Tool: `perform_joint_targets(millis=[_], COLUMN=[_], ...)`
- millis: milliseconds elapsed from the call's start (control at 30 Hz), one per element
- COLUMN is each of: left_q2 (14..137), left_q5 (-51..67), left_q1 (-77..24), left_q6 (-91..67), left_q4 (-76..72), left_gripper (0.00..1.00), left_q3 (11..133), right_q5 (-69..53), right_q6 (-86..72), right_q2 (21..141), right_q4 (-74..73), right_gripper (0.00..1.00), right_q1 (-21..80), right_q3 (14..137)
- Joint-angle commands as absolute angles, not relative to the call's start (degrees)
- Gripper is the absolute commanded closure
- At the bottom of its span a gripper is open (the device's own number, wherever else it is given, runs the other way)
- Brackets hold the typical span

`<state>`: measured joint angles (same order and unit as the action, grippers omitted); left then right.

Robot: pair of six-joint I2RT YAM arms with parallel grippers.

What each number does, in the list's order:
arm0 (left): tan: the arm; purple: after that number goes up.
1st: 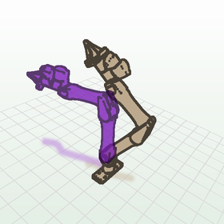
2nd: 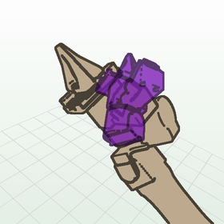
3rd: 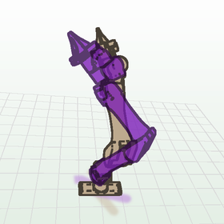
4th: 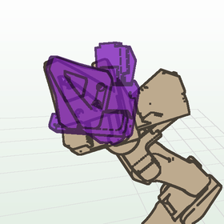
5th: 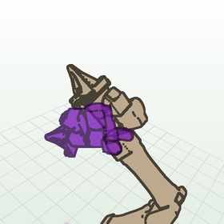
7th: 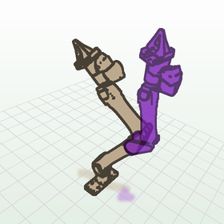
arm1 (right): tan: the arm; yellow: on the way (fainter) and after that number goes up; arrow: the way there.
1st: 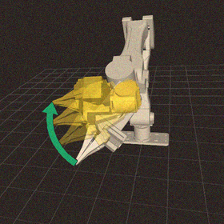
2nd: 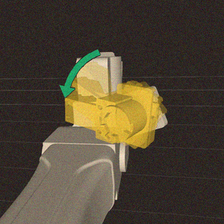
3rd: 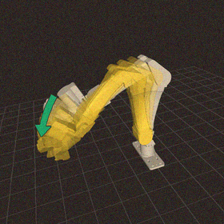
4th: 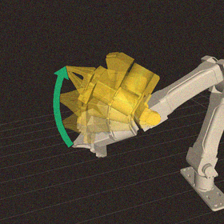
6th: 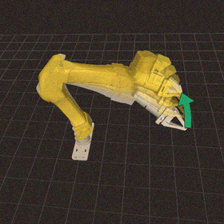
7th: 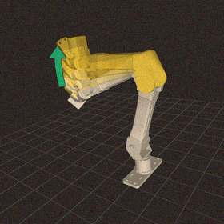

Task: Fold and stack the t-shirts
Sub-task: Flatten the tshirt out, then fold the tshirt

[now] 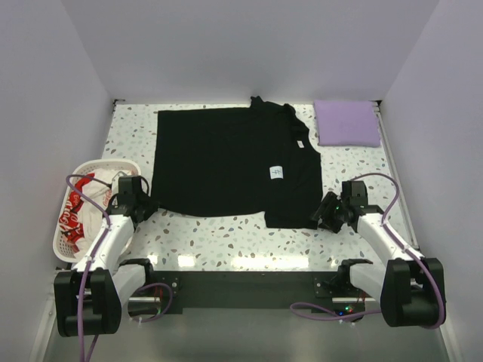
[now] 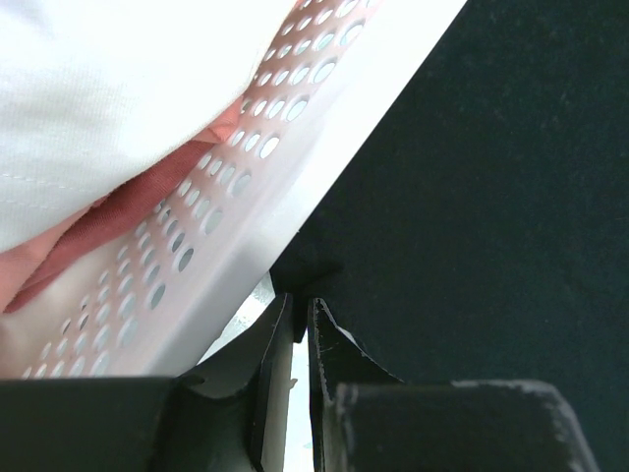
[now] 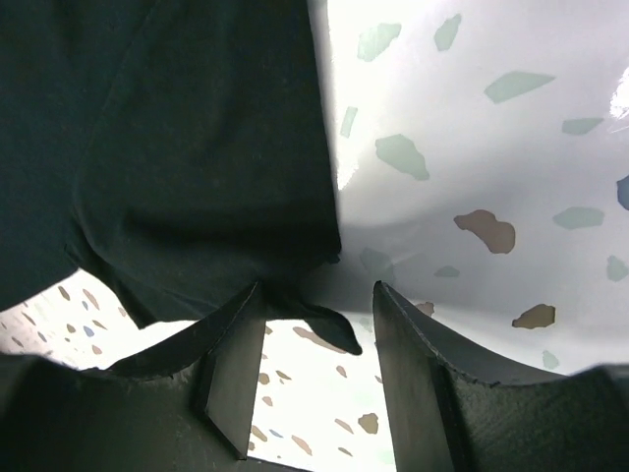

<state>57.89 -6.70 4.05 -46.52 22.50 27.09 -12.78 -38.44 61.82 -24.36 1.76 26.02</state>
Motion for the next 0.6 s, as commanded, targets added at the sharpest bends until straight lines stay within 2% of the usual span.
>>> perform_joint_targets(millis=[0, 333, 433, 467, 567], left_q2=[57.9, 57.9, 57.9, 57.9, 57.7], left_q5=[-8.3, -8.2, -8.1, -8.0, -7.9], left_q1=[4.2, 4.2, 4.2, 4.2, 4.2], left_q6=[-47.1, -47.0, -47.0, -47.0, -46.9], left_q4=[22.9, 22.7, 22.7, 22.7, 22.7], left_gripper=[0.84, 0.86, 0.87, 0.88, 0.91], left_q3=[26.6, 26.5, 26.5, 26.5, 26.5], right_q5=[-15.3, -17.3, -18.4, -18.5, -19.2], right_q6=[-40.0, -41.0, -41.2, -41.2, -41.3], right_q2=[61.6, 59.8, 59.8, 59.6, 58.7], right_q4=[-21.5, -20.5, -19.5, -19.5, -19.9], right_gripper=[0.49, 0.57, 0.65, 0.71, 0.78], right_q1=[2.2, 2.2, 2.2, 2.2, 2.2], right_q3=[25.8, 25.3, 24.5, 24.3, 24.3])
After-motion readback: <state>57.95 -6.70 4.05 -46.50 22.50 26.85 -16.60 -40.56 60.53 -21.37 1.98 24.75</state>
